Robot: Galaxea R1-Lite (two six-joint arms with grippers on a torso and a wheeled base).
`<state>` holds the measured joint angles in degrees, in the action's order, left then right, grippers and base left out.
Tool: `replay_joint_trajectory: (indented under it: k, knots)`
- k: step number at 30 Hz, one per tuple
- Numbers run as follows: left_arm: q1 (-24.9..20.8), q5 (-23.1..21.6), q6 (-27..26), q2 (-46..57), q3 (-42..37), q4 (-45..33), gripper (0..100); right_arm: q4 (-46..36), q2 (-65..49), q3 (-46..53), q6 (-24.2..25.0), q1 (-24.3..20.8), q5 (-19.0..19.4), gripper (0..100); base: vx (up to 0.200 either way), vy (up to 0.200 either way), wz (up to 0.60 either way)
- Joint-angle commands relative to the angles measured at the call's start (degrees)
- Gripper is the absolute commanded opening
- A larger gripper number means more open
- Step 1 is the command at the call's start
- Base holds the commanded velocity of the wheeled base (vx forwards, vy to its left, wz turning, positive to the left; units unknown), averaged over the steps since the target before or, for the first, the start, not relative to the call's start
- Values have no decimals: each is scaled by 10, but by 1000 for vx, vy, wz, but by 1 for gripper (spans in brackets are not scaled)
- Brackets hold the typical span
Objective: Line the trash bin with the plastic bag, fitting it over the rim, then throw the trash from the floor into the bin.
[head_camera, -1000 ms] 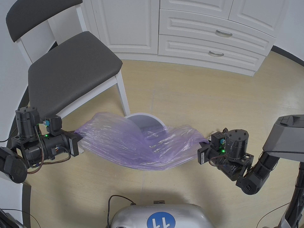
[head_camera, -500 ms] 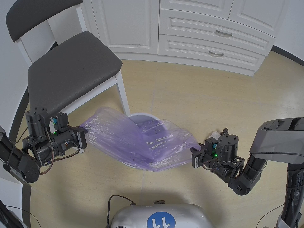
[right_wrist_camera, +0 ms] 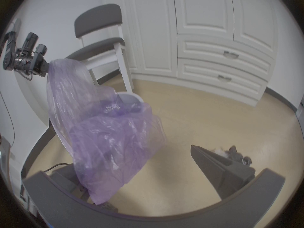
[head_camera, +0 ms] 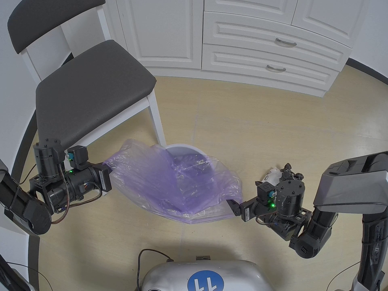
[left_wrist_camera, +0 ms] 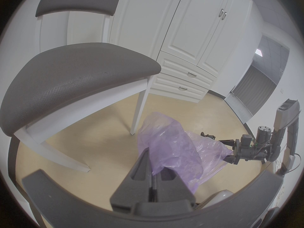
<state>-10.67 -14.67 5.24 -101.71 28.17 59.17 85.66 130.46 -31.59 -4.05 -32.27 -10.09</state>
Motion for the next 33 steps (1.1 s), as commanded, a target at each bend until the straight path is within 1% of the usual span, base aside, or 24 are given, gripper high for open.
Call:
replay_joint_trajectory:
  k: [1, 4, 7, 13, 18, 19, 21, 23, 30, 33]
  knots:
    - [-6, -3, 0, 20, -8, 1, 0, 43, 33, 20, -47, -23, -5, 100, 0, 0, 0]
    - [-12, -3, 0, 32, -12, 1, 0, 43, 34, 30, -68, -32, -5, 100, 0, 0, 0]
    - [-18, -2, 0, 40, -16, 1, 0, 43, 35, 38, -69, -44, -6, 100, 0, 0, 0]
    - [-31, 1, 2, 60, -21, 0, 0, 43, 35, 59, -79, -82, -29, 100, 0, 0, 0]
    - [-38, 1, 2, 70, -25, -1, 0, 43, 46, 57, -84, -100, -35, 100, 0, 0, 0]
    - [-38, 1, 2, 70, -25, -1, 0, 43, 46, 56, -85, -100, -36, 100, 0, 0, 0]
    - [-42, 1, 2, 70, -26, -1, 0, 43, 44, 51, -84, -104, -54, 100, 0, 0, 0]
    - [-42, 1, 2, 70, -27, 0, 0, 43, 37, 46, -83, -105, -58, 100, 0, 0, 0]
    - [-43, 2, 2, 70, -27, 0, 0, 43, -13, 43, -82, -96, -58, 100, 0, 0, 0]
    - [-43, 2, 2, 70, -27, 0, 0, 43, -23, 45, -83, -82, -59, 100, 0, 0, 0]
